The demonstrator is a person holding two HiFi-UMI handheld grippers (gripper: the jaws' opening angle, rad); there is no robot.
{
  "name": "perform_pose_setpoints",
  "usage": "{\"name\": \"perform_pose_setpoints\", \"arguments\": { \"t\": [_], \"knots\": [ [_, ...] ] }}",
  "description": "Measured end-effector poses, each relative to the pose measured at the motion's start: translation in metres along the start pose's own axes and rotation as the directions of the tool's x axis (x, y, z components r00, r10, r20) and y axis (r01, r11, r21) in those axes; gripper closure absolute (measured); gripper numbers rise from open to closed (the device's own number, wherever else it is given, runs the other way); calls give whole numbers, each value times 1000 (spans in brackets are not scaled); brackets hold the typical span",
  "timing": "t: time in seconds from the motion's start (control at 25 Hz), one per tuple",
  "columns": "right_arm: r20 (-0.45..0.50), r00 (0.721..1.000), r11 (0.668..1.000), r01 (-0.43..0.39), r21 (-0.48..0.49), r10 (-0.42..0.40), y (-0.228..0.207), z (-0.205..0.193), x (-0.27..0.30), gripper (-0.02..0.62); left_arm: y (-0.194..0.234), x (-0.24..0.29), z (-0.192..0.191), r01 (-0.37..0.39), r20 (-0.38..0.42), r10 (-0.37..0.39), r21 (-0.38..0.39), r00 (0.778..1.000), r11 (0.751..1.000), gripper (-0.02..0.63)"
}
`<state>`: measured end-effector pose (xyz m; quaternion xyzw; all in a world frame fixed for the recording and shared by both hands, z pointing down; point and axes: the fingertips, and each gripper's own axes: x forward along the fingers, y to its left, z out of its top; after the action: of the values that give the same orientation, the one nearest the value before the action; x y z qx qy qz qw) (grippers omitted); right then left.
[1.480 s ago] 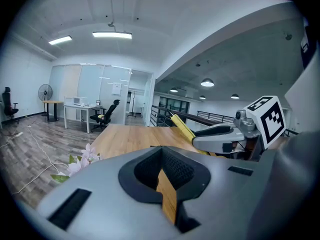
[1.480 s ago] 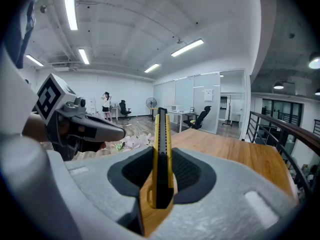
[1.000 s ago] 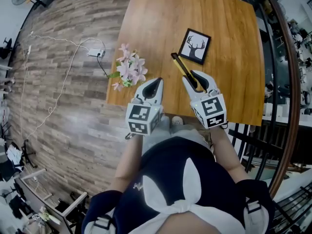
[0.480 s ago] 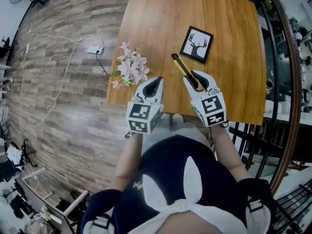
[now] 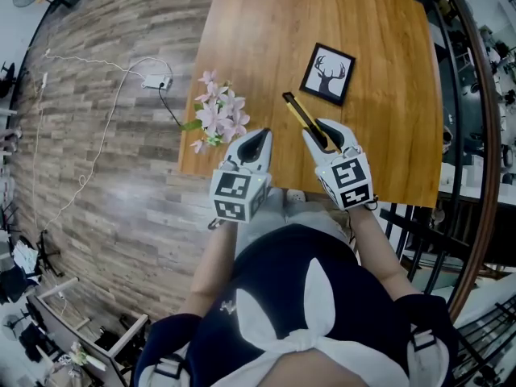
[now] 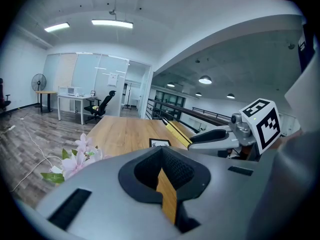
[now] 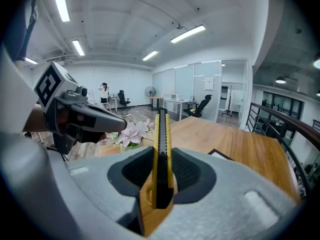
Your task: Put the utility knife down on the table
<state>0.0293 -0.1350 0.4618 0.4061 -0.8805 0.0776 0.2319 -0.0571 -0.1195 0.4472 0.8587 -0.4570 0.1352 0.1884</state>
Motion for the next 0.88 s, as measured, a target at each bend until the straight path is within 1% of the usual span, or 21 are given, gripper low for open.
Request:
{"name": "perform_pose_setpoints", "arguments": {
  "t": [0.48, 0.88],
  "knots": [
    [-51, 999, 1000, -10, 11, 11, 1, -20, 17, 480, 14, 7, -9, -13, -19, 13, -13, 1000, 1000, 589],
    [-98, 995, 1000, -16, 21, 18, -1, -37, 27, 480, 16, 11, -12, -7, -25, 6, -20, 1000, 1000, 589]
  ]
}}
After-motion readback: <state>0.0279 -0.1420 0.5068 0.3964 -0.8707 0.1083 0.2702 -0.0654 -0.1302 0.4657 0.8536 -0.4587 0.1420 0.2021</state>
